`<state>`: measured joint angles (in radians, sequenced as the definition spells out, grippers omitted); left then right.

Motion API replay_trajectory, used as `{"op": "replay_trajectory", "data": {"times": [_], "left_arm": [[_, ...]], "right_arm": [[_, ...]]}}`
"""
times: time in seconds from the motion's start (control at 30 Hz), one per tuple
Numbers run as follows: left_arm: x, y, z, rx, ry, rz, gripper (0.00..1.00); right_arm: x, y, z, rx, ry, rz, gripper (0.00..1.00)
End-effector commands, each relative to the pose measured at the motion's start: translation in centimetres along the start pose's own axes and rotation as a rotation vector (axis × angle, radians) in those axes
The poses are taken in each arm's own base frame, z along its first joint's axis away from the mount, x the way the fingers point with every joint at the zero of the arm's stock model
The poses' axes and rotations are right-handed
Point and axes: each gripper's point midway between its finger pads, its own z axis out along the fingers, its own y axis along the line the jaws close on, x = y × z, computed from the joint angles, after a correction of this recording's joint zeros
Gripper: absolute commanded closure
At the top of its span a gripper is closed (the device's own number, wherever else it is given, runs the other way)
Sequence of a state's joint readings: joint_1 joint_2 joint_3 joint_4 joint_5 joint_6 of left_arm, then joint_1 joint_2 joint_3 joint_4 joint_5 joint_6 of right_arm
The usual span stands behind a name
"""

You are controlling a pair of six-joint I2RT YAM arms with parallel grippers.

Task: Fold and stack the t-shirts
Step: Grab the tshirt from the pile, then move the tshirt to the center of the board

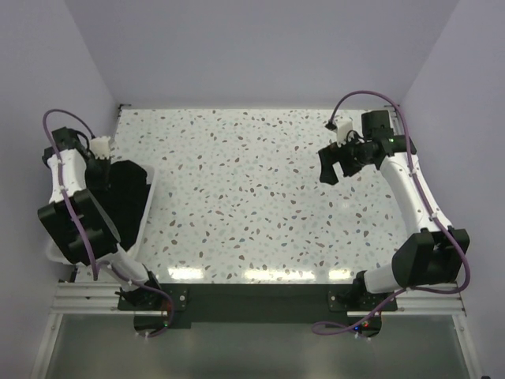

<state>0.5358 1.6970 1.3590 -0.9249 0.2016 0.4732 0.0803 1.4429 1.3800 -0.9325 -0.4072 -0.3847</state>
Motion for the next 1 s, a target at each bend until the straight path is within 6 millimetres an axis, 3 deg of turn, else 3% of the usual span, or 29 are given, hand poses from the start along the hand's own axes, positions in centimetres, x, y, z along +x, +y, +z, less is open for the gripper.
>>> {"op": "replay_trajectory", "data": {"times": [0.0, 0.13, 0.17, 0.23, 0.27, 0.33, 0.37, 0.43, 0.47, 0.53, 0.57, 0.63, 0.67, 0.73, 0.8, 0.93, 0.97], "left_arm": [[-4.8, -0.2, -7.9, -0.059, -0.22, 0.034, 1.0], [-8.4, -1.1, -14.9, -0.08, -0.386, 0.089, 1.0], [-9.9, -1.7, -17.8, -0.084, -0.461, 0.119, 1.0], [-11.4, -2.6, -20.6, -0.079, -0.535, 0.144, 1.0], [-13.1, -3.3, -23.4, -0.078, -0.62, 0.168, 1.0], [-15.3, -4.8, -25.9, -0.055, -0.702, 0.208, 1.0], [-16.9, -6.7, -28.9, -0.035, -0.796, 0.239, 1.0], [-19.3, -9.0, -32.1, -0.021, -0.926, 0.289, 1.0], [-20.3, -11.7, -33.8, 0.027, -0.996, 0.32, 1.0], [-22.3, -14.1, -37.5, 0.06, -1.159, 0.367, 1.0], [-22.7, -16.4, -38.8, 0.14, -1.21, 0.355, 1.0], [-24.2, -18.5, -41.6, 0.205, -1.335, 0.391, 1.0], [-24.4, -20.6, -42.2, 0.298, -1.357, 0.392, 1.0], [-25.5, -22.7, -43.0, 0.382, -1.412, 0.415, 1.0], [-25.9, -25.6, -42.5, 0.481, -1.405, 0.424, 1.0], [-25.6, -30.7, -39.8, 0.652, -1.336, 0.483, 1.0], [-24.9, -32.8, -37.3, 0.715, -1.265, 0.495, 1.0]], "right_arm": [[-0.2, 0.2, -0.5, -0.005, -0.006, -0.023, 0.01], [-0.5, 0.3, -0.6, -0.004, -0.018, -0.026, 0.01], [-0.6, 0.3, -0.7, -0.004, -0.022, -0.028, 0.01], [-0.8, 0.2, -0.8, 0.001, -0.033, -0.024, 0.01], [-0.9, 0.3, -0.8, 0.001, -0.039, -0.025, 0.01], [-1.4, 0.2, -1.1, 0.014, -0.062, -0.023, 0.01], [-1.5, 0.2, -1.1, 0.017, -0.068, -0.013, 0.01], [-2.0, 0.1, -1.6, 0.038, -0.097, -0.015, 0.01], [-2.2, 0.0, -1.7, 0.049, -0.106, -0.014, 0.01], [-2.8, -0.2, -2.3, 0.073, -0.135, -0.022, 0.01], [-2.9, -0.5, -2.5, 0.091, -0.143, -0.017, 0.01], [-3.4, -0.7, -3.2, 0.123, -0.171, -0.018, 0.01], [-3.5, -1.0, -3.4, 0.146, -0.176, -0.008, 0.02], [-4.0, -1.6, -4.0, 0.19, -0.197, 0.004, 0.01], [-4.2, -2.4, -4.7, 0.246, -0.208, 0.028, 0.01], [-4.6, -3.0, -6.1, 0.288, -0.219, 0.065, 0.01], [-4.7, -3.0, -6.3, 0.288, -0.221, 0.064, 0.01]]}}
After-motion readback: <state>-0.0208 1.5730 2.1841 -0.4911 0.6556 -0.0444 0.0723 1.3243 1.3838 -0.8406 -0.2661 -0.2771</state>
